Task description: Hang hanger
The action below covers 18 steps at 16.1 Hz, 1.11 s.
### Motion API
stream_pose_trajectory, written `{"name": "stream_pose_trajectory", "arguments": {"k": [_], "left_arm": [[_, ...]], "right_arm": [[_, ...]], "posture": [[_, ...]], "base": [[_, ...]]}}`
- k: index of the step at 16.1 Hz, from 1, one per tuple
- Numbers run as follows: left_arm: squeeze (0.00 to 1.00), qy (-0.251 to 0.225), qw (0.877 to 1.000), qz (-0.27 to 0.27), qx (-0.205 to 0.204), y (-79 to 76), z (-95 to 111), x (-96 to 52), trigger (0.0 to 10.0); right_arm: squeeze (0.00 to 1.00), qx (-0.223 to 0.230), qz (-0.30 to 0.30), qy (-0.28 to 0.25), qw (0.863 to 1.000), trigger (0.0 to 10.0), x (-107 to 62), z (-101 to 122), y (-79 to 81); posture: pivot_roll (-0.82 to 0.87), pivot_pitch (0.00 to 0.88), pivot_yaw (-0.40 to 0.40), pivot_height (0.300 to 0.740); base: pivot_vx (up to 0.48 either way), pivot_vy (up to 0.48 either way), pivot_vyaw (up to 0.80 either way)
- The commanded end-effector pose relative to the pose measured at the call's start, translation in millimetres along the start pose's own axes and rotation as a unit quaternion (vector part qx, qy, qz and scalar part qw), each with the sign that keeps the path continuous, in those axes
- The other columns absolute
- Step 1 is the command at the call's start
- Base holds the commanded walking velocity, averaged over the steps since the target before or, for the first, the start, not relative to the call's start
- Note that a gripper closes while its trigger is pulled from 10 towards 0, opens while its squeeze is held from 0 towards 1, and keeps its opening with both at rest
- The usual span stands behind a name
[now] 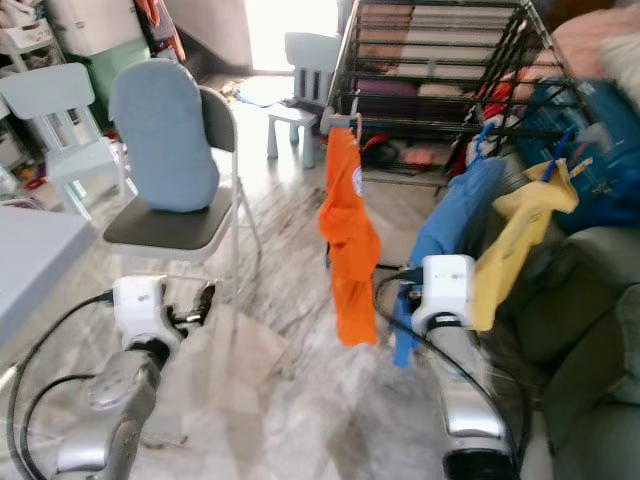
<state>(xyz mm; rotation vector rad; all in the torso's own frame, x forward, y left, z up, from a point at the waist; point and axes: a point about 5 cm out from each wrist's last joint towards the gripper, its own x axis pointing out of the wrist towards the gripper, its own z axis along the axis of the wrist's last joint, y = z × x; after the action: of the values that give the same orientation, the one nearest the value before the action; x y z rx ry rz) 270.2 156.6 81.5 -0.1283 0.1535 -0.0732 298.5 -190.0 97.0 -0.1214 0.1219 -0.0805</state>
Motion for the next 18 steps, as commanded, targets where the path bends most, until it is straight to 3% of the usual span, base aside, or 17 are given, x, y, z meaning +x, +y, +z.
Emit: {"name": "stream_pose_trajectory", "arguments": {"k": [1,3,4,9,12,18], "left_arm": [[0.00,-0.004,1.000,-0.005,0.001,-3.2,0.7,1.3,10.0],[0.00,-0.004,1.000,-0.006,0.001,-4.4,0.4,1.9,10.0],[0.00,-0.005,1.000,-0.008,0.001,-5.6,0.3,2.6,10.0],[0.00,-0.036,0.999,-0.024,-0.006,-10.8,5.6,-0.3,10.0],[0.00,-0.028,0.999,-0.037,-0.001,-13.5,0.8,-1.5,10.0],[0.00,-0.030,0.997,-0.068,-0.007,-22.3,-0.5,-0.7,10.0]], "right_arm": [[0.00,-0.004,-0.014,0.011,1.000,10.0,2.0,0.3,-6.3],[0.00,-0.017,-0.018,0.006,1.000,10.0,2.1,1.0,-6.5],[0.00,0.019,-0.013,0.002,1.000,10.0,2.2,0.6,-4.1],[0.00,0.002,-0.020,0.010,1.000,10.0,-2.0,-3.0,-6.0],[0.00,0.010,-0.016,0.014,1.000,10.0,-2.2,-4.0,-6.9],[0.00,0.003,-0.028,0.003,1.000,10.0,3.8,3.0,-13.7]], "posture": [[-0.11,0.000,0.080,0.740],[-0.11,0.000,0.080,0.740],[-0.11,0.000,0.081,0.740],[-0.12,0.000,0.079,0.740],[-0.12,0.000,0.080,0.740],[-0.14,0.000,0.093,0.740]], "base": [[0.000,0.390,0.00],[0.000,0.390,0.00],[0.000,0.337,0.00],[0.000,0.000,0.00],[0.000,0.000,0.00],[0.046,0.000,-0.76]]}}
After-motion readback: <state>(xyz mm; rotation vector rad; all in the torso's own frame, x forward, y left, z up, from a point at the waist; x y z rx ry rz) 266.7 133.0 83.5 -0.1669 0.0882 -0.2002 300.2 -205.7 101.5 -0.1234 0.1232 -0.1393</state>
